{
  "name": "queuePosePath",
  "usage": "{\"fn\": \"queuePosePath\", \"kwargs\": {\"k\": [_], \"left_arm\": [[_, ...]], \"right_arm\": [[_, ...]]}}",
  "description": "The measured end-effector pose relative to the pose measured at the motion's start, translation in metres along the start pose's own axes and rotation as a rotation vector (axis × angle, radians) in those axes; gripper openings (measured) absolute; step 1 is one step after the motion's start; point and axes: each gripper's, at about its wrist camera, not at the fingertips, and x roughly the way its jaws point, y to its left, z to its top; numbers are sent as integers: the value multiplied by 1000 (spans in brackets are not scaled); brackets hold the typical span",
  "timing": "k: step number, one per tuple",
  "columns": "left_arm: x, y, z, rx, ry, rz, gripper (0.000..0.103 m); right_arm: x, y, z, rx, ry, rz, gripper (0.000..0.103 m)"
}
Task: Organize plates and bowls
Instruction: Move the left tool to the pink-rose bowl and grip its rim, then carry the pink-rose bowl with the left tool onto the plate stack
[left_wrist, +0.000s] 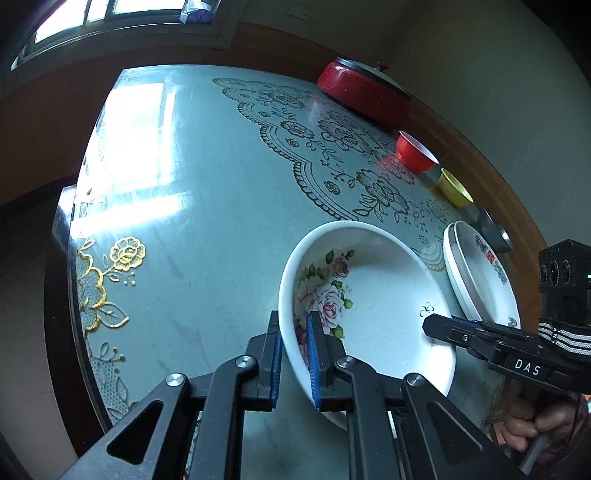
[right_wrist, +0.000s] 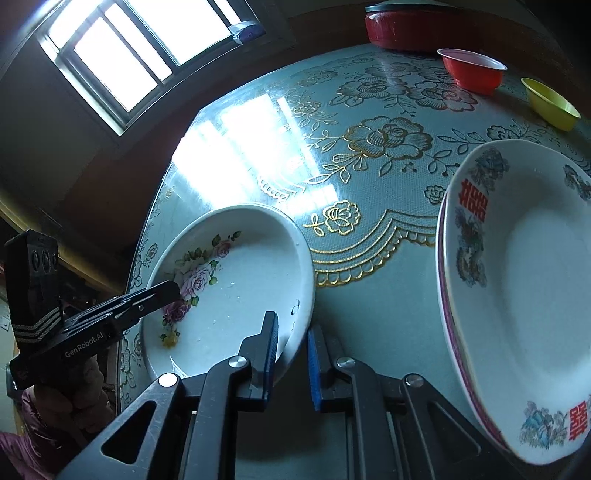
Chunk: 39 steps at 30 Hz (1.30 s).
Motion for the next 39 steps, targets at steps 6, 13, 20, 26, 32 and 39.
{"fn": "queuePosePath", "kwargs": {"k": [6,13,20,26,32,39], "left_arm": [[-15,-16,-18,4,-3,-33,12],[-29,-48,-14,77,-42,-80,12],[-27,-104,4,185,-81,-155,12],[-6,-156,22,232,-83,-155,12],[30,-190,34,253,-52,-132,12],[69,-220,35,314,-8,-39,12]], "right_arm": [[-24,-4,-20,4,-25,11,14],[-62,-15,-34,33,-95,1,14],[-112,-41,-44,98,-198,-34,14],[-141,-75,-38,148,-243,-74,14],[-146,-116,-30,181,-243,-98,14],[-135,-161,-17,203,-202,-114,14]]}}
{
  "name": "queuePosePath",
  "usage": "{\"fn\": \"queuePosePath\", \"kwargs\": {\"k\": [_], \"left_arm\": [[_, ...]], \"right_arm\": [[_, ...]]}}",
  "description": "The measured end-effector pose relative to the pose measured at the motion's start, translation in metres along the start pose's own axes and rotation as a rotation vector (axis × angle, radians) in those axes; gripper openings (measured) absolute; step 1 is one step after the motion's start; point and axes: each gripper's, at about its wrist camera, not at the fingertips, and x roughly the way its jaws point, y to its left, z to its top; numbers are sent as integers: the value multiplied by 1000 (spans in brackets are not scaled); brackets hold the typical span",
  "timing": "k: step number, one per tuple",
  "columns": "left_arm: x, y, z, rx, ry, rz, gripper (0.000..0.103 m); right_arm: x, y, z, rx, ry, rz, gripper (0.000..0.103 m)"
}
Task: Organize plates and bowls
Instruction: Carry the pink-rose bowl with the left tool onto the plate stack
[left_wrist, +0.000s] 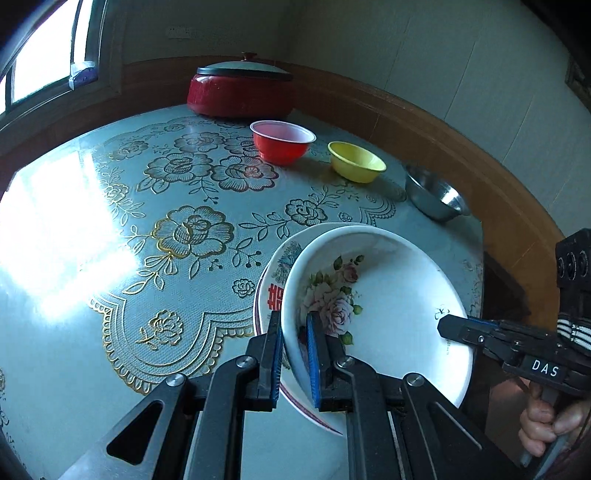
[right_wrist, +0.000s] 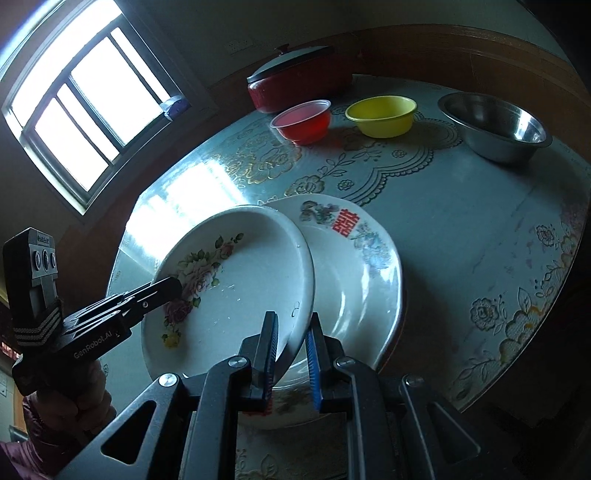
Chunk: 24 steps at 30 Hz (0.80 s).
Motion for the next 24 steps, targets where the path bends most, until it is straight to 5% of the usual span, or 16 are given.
{"fn": "queuePosePath", "kwargs": {"k": [12,18,24], "left_arm": [[17,-11,2,46,9,101,10],[9,-5,0,24,22,87,10],[15,-16,-4,55,16,100,10]], "right_arm": [[18,-10,11,-105,31,-61,16],[23,-9,12,-96,88,-38,17],[9,-5,12,-126,31,-116,26]]}}
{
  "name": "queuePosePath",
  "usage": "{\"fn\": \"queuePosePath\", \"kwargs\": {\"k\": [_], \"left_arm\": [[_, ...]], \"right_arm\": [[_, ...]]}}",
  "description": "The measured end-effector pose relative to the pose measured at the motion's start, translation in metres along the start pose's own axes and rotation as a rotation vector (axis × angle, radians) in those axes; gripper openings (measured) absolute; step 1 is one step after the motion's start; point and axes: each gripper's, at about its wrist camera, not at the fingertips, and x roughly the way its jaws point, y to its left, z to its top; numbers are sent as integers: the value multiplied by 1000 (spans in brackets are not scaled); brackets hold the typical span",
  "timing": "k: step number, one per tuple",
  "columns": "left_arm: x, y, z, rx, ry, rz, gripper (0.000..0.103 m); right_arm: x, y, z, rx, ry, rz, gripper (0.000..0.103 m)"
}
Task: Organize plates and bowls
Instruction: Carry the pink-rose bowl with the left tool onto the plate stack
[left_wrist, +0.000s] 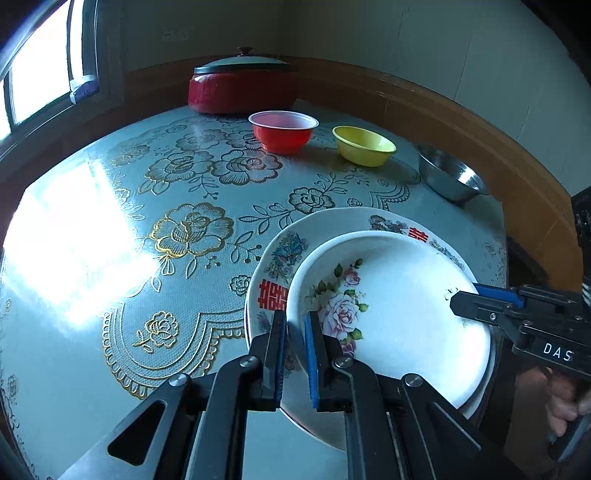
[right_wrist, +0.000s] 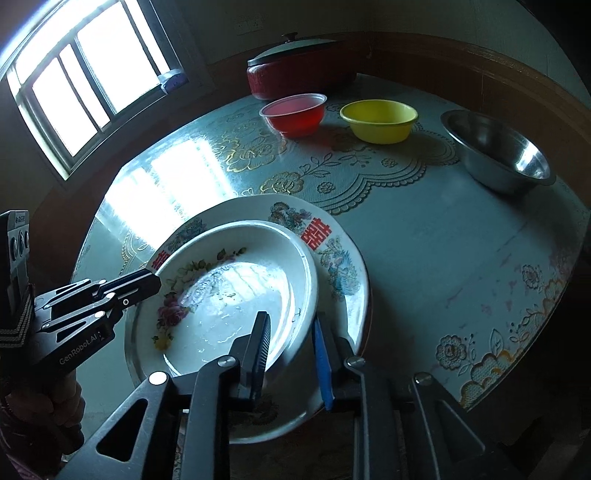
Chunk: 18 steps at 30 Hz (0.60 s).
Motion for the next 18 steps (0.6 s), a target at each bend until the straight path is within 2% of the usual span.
{"fn": "queuePosePath", "kwargs": {"k": [2,9,14,18], "left_arm": [[-1,-1,-1,0,-2,1,10],[-10,0,-6,-27,-4,-10,10],[-13,-1,-9,-37,-8,5,11],[-16,1,-11,-64,-8,23,11]], "right_arm": [[-5,0,-1,-4,-27,-26,31],[-7,3,-6,-25,-57,-46,31],[-4,15,-11,-85,-59,-71,31],[-5,12,-11,-68,-56,-50,31]]}}
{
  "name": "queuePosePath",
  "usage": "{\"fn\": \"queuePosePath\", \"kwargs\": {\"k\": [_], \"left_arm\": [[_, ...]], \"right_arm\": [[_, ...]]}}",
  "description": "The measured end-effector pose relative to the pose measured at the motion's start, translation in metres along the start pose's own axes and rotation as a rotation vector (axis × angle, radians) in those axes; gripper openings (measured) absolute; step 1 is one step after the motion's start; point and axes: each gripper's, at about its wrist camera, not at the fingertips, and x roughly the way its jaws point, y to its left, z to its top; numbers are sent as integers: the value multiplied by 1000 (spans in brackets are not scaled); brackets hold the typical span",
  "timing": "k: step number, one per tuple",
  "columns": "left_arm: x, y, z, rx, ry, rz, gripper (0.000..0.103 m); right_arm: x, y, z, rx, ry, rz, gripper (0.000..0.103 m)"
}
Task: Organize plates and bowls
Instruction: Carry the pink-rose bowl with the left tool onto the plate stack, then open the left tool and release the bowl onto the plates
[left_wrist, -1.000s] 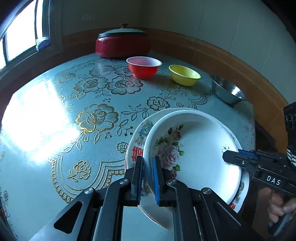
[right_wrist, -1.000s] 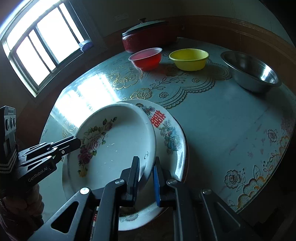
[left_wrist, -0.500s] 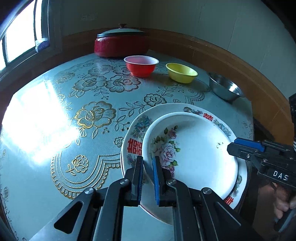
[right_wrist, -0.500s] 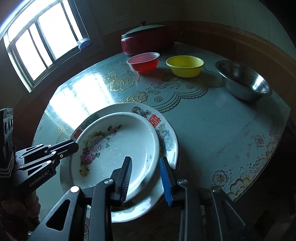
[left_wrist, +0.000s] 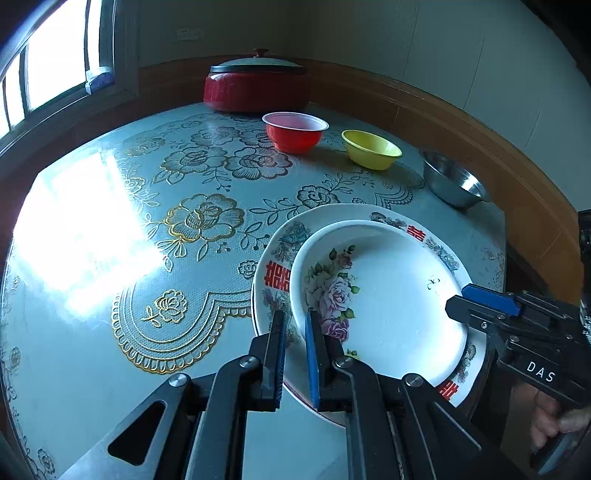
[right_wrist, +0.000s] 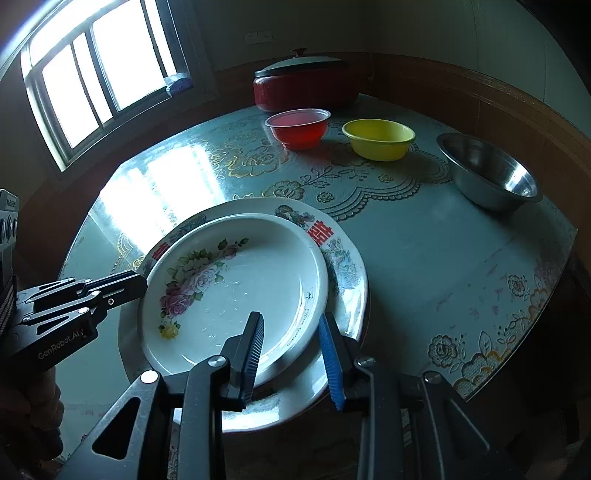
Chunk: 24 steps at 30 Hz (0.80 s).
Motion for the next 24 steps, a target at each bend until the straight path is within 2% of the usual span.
{"fn": "queuePosePath", "kwargs": {"k": [12,24], "left_arm": [[-21,-4,-5,-62,-33,72,12],[-44,-30,-13,-56,-99,97,13]], "right_arm": [[-5,7,-7,27,-4,-13,32],[-37,1,-26,38,-93,-48,35]]}}
